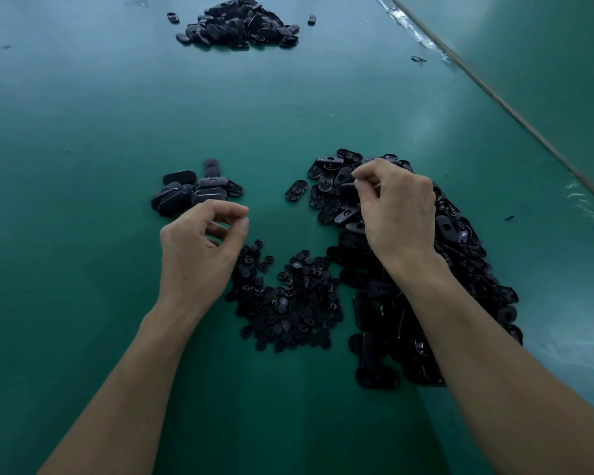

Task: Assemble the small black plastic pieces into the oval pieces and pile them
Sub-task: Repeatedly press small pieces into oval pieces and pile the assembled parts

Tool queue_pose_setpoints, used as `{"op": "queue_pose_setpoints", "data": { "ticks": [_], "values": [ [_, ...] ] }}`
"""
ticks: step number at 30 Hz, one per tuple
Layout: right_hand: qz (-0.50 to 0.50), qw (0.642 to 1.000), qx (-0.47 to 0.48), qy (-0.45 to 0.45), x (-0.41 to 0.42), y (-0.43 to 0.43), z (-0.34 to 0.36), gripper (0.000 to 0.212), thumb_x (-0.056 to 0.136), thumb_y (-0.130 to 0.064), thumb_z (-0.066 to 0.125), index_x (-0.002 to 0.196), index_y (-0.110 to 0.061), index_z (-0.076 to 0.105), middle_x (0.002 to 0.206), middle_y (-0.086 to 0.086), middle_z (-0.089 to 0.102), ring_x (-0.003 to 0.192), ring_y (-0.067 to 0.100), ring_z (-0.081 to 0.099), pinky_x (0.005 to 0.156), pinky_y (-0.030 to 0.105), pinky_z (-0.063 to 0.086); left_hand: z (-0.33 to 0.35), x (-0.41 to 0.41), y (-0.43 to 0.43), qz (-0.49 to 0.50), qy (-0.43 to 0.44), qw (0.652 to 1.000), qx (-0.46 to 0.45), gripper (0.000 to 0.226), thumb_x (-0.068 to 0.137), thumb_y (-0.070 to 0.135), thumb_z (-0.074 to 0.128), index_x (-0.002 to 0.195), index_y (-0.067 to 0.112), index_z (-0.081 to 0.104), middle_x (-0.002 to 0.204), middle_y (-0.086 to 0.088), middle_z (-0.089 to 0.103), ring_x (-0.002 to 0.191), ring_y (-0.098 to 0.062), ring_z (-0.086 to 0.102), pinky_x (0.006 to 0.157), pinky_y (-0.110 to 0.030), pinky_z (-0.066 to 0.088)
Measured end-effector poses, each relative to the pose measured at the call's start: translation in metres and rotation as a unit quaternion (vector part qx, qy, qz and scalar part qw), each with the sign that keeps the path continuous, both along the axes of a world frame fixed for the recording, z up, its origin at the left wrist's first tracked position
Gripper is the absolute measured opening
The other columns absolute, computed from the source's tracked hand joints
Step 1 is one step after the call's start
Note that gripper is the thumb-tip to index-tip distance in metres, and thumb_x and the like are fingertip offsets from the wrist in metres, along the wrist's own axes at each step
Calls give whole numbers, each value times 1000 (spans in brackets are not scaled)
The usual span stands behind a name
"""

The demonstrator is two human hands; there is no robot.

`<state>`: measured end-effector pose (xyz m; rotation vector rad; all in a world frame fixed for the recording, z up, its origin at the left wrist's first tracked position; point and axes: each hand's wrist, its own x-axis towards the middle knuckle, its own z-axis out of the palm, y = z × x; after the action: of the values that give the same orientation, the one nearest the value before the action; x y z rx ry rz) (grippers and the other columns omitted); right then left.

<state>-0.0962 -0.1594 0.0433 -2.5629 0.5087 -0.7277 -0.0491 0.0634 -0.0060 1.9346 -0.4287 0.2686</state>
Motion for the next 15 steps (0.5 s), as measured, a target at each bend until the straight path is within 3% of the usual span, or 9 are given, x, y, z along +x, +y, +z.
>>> {"op": "queue_pose_setpoints", "data": {
  "ticks": [8, 15],
  "values": [
    [26, 998, 50, -24, -1, -1, -5, 16, 95, -11, 67, 109, -15, 74, 99, 0, 75, 92, 18, 70, 89, 38, 57, 3, -3, -4, -8, -1, 1000, -9, 31, 90, 13, 72, 90, 43, 65, 84, 14, 68, 63, -1, 59, 55, -10, 45],
    [30, 996, 67, -47, -2, 1, -3, 15, 96, -10, 66, 106, -16, 75, 98, -4, 74, 87, 10, 67, 86, 33, 58, 5, -9, -9, -27, -5, 1000, -2, 24, 90, 12, 73, 92, 35, 68, 83, 15, 68, 68, -3, 62, 55, -14, 49]
  ]
}}
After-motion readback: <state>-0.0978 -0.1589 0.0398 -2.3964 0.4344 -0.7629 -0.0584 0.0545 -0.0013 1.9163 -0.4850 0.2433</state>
